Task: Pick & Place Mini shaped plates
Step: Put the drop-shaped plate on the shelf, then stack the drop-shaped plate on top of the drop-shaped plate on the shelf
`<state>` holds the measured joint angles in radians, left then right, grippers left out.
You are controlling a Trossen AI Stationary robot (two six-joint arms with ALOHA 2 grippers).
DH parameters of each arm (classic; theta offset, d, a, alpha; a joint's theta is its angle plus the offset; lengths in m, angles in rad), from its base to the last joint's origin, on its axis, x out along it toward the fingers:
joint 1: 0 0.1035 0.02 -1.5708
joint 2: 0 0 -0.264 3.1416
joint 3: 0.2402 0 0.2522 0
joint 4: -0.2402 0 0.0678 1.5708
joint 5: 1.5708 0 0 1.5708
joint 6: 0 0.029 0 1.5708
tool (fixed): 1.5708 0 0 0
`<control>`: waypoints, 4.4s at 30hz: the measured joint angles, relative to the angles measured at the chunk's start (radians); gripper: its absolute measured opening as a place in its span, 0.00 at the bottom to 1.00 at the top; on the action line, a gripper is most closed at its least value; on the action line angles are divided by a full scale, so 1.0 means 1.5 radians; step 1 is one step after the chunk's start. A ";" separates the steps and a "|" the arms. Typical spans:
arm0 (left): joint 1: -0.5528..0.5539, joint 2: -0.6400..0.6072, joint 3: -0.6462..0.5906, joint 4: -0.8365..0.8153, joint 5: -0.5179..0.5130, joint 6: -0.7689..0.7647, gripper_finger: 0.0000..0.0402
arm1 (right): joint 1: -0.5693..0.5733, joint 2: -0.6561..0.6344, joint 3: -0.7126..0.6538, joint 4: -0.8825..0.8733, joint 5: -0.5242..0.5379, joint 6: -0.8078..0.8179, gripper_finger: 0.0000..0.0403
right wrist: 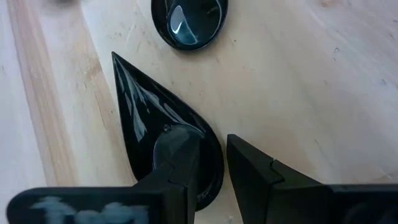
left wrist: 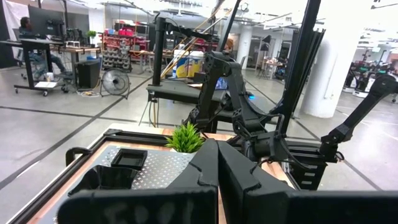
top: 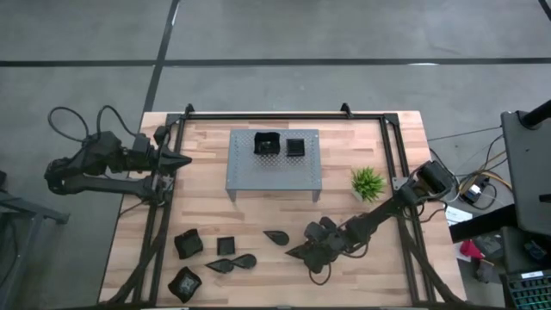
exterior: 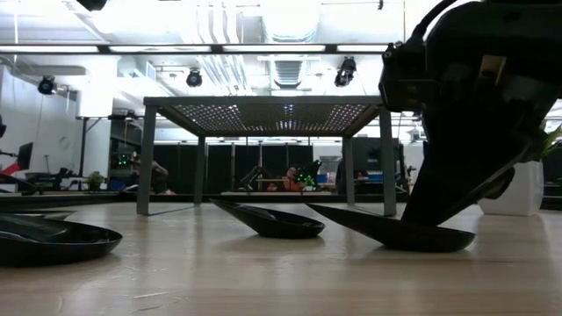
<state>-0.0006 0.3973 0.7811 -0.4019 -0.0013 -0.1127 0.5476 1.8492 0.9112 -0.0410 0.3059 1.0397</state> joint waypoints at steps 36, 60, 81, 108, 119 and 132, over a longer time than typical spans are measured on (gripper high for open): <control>0.000 0.000 0.000 0.000 0.000 0.000 0.00 | -0.118 -0.256 0.001 -0.009 0.006 0.027 0.02; 0.000 0.000 0.000 0.000 0.000 0.000 0.00 | -0.292 -0.367 0.119 -0.301 -0.040 -0.038 0.02; 0.000 0.000 0.000 0.000 0.000 0.000 0.00 | -0.365 -0.118 0.432 -0.673 -0.075 -0.162 0.02; 0.000 0.000 0.000 0.000 0.000 0.000 0.00 | -0.407 -0.119 0.411 -0.685 -0.088 -0.233 0.02; 0.000 0.000 0.000 0.000 0.000 0.000 0.00 | -0.407 -0.119 0.409 -0.687 -0.064 -0.243 0.14; 0.000 0.000 0.000 0.000 0.000 0.000 0.00 | -0.397 -0.140 0.412 -0.738 -0.068 -0.219 0.23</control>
<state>-0.0006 0.3969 0.7811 -0.4019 -0.0013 -0.1127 -0.0478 1.6398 1.5291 -1.1479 0.2041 0.7118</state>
